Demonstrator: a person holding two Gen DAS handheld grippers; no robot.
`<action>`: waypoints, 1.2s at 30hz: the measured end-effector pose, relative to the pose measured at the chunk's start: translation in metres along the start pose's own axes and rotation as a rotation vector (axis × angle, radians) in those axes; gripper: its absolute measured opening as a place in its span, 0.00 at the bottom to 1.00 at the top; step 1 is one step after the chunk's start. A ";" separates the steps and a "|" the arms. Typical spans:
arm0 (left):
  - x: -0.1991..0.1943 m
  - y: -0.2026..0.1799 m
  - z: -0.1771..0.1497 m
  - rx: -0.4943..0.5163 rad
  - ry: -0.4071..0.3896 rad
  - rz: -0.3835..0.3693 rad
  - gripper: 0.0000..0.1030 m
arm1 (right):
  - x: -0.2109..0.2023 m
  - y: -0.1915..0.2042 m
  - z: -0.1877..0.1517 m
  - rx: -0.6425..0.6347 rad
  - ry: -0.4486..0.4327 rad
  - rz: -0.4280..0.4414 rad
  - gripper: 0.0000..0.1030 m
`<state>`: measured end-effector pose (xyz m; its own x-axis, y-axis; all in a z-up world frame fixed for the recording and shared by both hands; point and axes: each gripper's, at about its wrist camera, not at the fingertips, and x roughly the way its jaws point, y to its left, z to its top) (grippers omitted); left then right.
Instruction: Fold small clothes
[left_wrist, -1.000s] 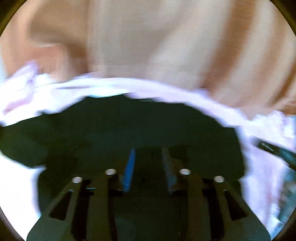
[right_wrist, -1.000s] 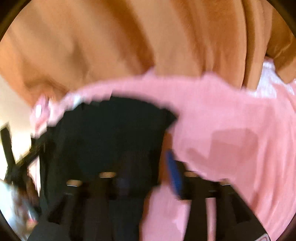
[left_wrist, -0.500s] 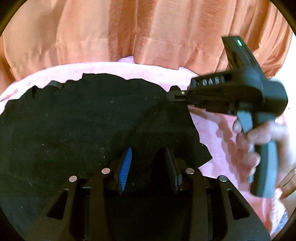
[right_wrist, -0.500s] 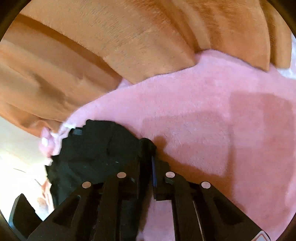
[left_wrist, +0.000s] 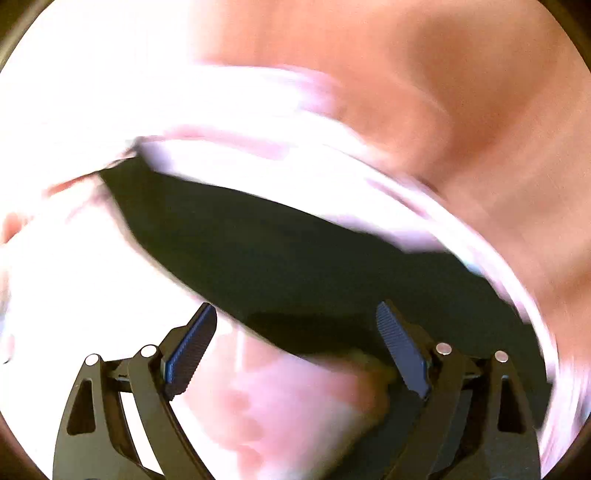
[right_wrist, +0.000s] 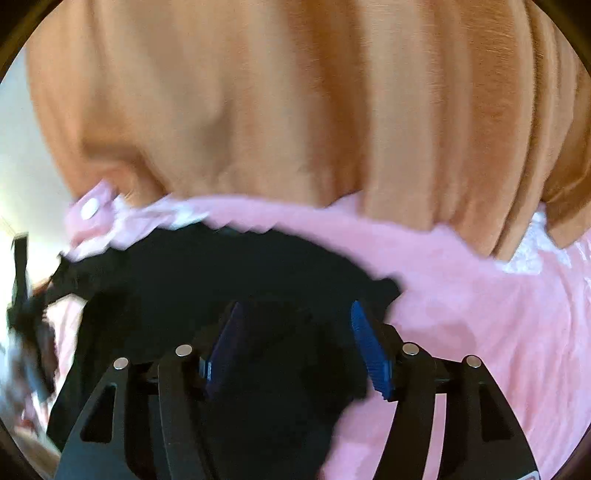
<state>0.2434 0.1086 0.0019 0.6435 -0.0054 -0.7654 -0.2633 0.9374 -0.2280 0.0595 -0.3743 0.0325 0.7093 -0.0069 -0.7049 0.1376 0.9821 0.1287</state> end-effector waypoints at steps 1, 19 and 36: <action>0.010 0.038 0.016 -0.071 -0.011 0.092 0.83 | 0.002 0.013 -0.008 -0.003 0.015 0.013 0.59; -0.033 -0.080 0.066 0.116 -0.244 -0.057 0.01 | 0.039 0.058 -0.029 -0.033 0.061 0.036 0.59; -0.075 -0.173 -0.098 0.213 0.099 -0.278 0.73 | 0.054 -0.006 -0.022 0.198 0.104 0.081 0.60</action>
<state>0.1704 -0.0874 0.0393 0.5942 -0.2939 -0.7487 0.0743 0.9469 -0.3128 0.0821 -0.3770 -0.0218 0.6499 0.1002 -0.7534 0.2227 0.9226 0.3149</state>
